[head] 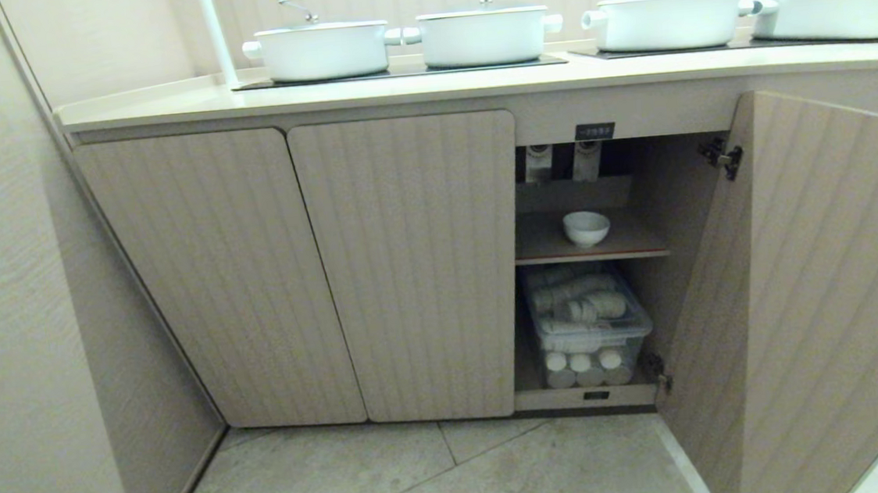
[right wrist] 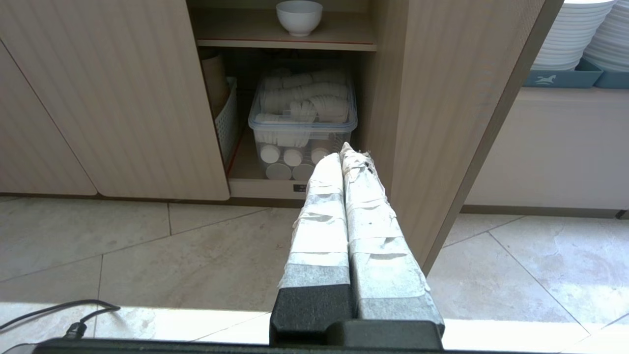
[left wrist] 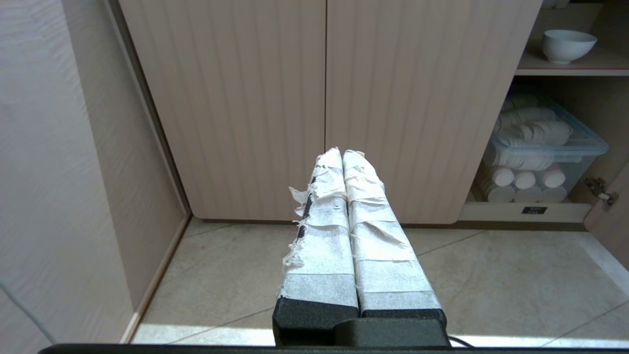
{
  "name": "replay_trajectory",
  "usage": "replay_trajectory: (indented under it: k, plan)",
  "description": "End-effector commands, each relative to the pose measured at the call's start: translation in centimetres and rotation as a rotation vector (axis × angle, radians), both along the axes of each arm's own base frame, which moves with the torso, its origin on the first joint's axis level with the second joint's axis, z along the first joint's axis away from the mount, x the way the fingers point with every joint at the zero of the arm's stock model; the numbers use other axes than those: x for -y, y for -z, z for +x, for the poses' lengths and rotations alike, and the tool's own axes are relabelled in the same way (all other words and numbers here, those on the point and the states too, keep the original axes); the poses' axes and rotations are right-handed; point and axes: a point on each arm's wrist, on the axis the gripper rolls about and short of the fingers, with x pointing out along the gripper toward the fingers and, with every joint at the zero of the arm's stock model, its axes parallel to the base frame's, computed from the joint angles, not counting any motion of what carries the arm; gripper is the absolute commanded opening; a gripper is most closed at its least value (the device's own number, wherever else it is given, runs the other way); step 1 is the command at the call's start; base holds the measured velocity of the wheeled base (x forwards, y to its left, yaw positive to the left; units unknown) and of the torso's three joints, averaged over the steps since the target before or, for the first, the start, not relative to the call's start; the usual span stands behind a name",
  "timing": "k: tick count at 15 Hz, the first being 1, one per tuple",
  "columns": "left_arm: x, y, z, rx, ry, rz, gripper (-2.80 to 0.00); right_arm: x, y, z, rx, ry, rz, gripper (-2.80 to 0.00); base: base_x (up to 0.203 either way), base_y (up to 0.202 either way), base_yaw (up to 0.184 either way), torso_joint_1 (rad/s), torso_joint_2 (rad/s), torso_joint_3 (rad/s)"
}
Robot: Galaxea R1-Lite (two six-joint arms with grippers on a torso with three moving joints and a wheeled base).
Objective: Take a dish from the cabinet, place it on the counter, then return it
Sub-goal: Take the bowl from the cabinet
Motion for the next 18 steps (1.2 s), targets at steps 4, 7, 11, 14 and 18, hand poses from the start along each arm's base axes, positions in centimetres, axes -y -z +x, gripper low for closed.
replay_trajectory:
  k: [4, 7, 11, 14, 18]
  plan:
    - [0.00, 0.01, 0.00, 0.000, -0.001, 0.001, -2.80, 0.00, -0.02, -0.01, 0.001, -0.001, 0.003, -2.80, 0.000, 0.000, 0.000, 0.000, 0.00, 0.000]
    - [0.00, 0.00, 0.00, 0.001, 0.000, 0.001, -2.80, -0.01, -0.04, -0.02, 0.002, -0.003, 0.003, -2.80, 0.020, 0.000, 0.000, -0.001, 0.00, 0.001]
    - [0.00, 0.00, 0.00, 0.001, -0.001, 0.001, -2.80, -0.01, -0.04, -0.02, 0.002, -0.003, -0.002, -2.80, 0.188, 0.000, 0.003, 0.001, 0.00, 0.003]
    - [0.00, 0.00, 0.00, 0.001, -0.001, 0.001, -2.80, -0.01, 0.00, 0.00, 0.000, -0.003, -0.002, -2.80, 0.196, 0.000, 0.002, 0.000, 0.00, 0.001]
    - [0.00, 0.00, 0.00, 0.001, 0.000, 0.001, -2.80, -0.01, 0.00, 0.00, 0.000, -0.003, 0.000, -2.80, 0.194, 0.000, 0.001, 0.004, 0.00, 0.002]
